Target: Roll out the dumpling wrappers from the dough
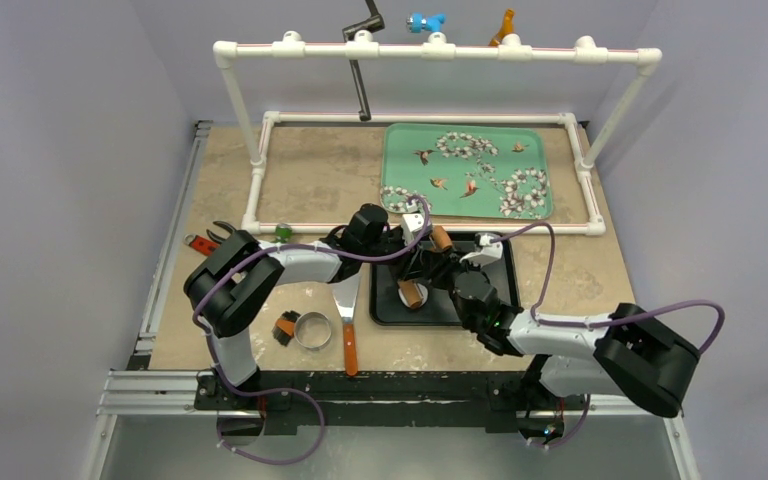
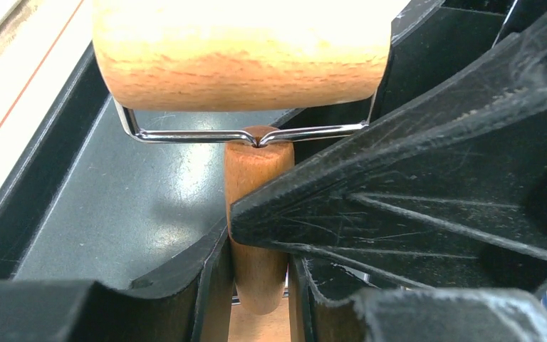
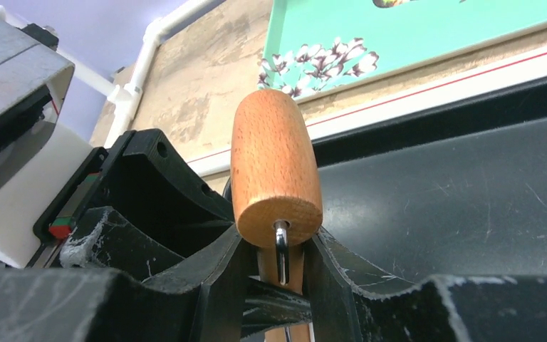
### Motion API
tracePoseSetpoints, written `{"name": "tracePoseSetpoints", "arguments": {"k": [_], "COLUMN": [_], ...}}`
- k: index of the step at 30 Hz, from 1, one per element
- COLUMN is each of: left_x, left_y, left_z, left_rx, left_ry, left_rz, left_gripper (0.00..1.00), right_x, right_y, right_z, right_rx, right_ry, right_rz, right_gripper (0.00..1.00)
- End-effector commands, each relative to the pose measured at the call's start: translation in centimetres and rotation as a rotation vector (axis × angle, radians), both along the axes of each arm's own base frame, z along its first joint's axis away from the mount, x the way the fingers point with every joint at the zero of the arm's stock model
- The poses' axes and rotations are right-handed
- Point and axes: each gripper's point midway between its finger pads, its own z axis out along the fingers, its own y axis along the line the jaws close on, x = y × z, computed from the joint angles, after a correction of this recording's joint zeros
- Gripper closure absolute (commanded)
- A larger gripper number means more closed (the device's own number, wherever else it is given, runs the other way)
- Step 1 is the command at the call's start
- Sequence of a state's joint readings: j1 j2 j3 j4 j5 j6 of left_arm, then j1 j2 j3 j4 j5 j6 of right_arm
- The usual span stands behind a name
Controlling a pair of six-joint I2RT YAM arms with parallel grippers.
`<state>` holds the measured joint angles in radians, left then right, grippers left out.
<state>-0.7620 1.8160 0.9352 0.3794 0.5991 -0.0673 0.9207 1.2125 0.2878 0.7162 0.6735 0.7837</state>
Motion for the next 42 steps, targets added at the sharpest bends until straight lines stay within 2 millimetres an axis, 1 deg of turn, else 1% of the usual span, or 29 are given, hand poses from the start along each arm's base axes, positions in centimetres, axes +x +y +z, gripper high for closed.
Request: {"name": "tracePoseSetpoints", "arguments": {"k": [1,4,8,11,13,15,16,17,18,19,21,22,24,25,26,27,28,29,30,31,33,36,38,40,42], "left_x": [0.2,0.2,0.4,0.4,0.4,0.3,0.4,0.4,0.4,0.5,0.4,0.5,0.7,0.7,0.8,0.6,0.4,0.0,-0.5,-1.2,-1.9,-1.5,-0.2,1.6,2.7], "left_y": [-1.4,-1.5,-1.6,-1.7,-1.7,-1.7,-1.6,-1.7,-1.7,-1.7,-1.6,-1.6,-1.2,-0.8,-0.4,0.1,0.6,1.1,1.7,2.4,3.5,5.4,6.9,8.8,10.2], "left_z": [2.8,2.8,3.2,3.3,3.4,3.4,3.4,3.5,3.5,3.5,3.5,3.4,3.2,3.0,3.2,3.2,3.5,3.8,4.1,4.2,4.8,5.0,4.5,3.5,2.4], "left_rx": [-0.077,-0.08,-0.083,-0.083,-0.083,-0.086,-0.086,-0.087,-0.086,-0.085,-0.074,-0.062,-0.02,0.005,0.014,0.034,0.045,0.064,0.086,0.114,0.15,0.214,0.283,0.369,0.411], "left_ry": [-0.039,-0.03,-0.037,-0.035,-0.035,-0.038,-0.037,-0.038,-0.037,-0.039,-0.037,-0.034,-0.017,-0.002,-0.001,0.012,0.016,0.009,0.003,-0.003,-0.018,-0.022,-0.006,0.024,0.064], "left_rz": [-0.041,-0.04,-0.039,-0.039,-0.042,-0.044,-0.043,-0.043,-0.044,-0.044,-0.046,-0.044,-0.033,-0.027,-0.025,-0.03,-0.035,-0.057,-0.079,-0.106,-0.127,-0.093,0.002,0.138,0.238], "left_gripper": [1.0,1.0,1.0,1.0,1.0,1.0,1.0,1.0,1.0,1.0,1.0,0.97,0.83,0.76,0.71,0.65,0.55,0.4,0.29,0.26,0.25,0.24,0.26,0.28,0.29], "right_x": [1.3,1.8,2.0,2.0,1.9,1.9,1.9,1.9,1.9,1.8,1.5,1.4,1.3,1.2,1.1,0.9,0.7,0.5,0.3,0.1,0.0,-0.4,-0.5,-0.4,0.2], "right_y": [0.3,0.5,0.6,1.3,1.4,1.5,1.6,1.7,1.6,1.5,1.2,1.1,0.9,0.7,0.5,0.2,-0.1,-0.4,-0.5,-0.4,0.1,0.5,0.7,1.4,1.0], "right_z": [2.8,2.5,0.5,0.1,0.0,0.0,-0.1,-0.2,-0.2,0.0,0.6,1.0,1.1,1.3,1.2,1.6,1.9,2.5,3.2,3.9,4.4,4.5,4.8,5.6,6.4], "right_rx": [0.065,0.086,0.107,0.09,0.088,0.085,0.077,0.073,0.067,0.068,0.049,0.029,-0.042,-0.062,-0.087,-0.094,-0.105,-0.106,-0.114,-0.13,-0.179,-0.191,-0.189,-0.195,-0.225], "right_ry": [-0.119,-0.143,-0.087,-0.08,-0.074,-0.072,-0.068,-0.064,-0.066,-0.072,-0.108,-0.124,-0.14,-0.146,-0.147,-0.166,-0.187,-0.22,-0.255,-0.286,-0.309,-0.329,-0.35,-0.369,-0.383], "right_rz": [-0.015,-0.015,-0.031,-0.001,0.008,0.026,0.039,0.047,0.05,0.05,0.063,0.072,0.09,0.095,0.097,0.097,0.1,0.106,0.117,0.135,0.173,0.214,0.223,0.248,0.206], "right_gripper": [0.66,0.64,0.64,0.64,0.65,0.71,0.76,0.85,0.97,1.0,1.0,1.0,1.0,1.0,1.0,1.0,1.0,1.0,1.0,1.0,1.0,1.0,1.0,1.0,1.0]}}
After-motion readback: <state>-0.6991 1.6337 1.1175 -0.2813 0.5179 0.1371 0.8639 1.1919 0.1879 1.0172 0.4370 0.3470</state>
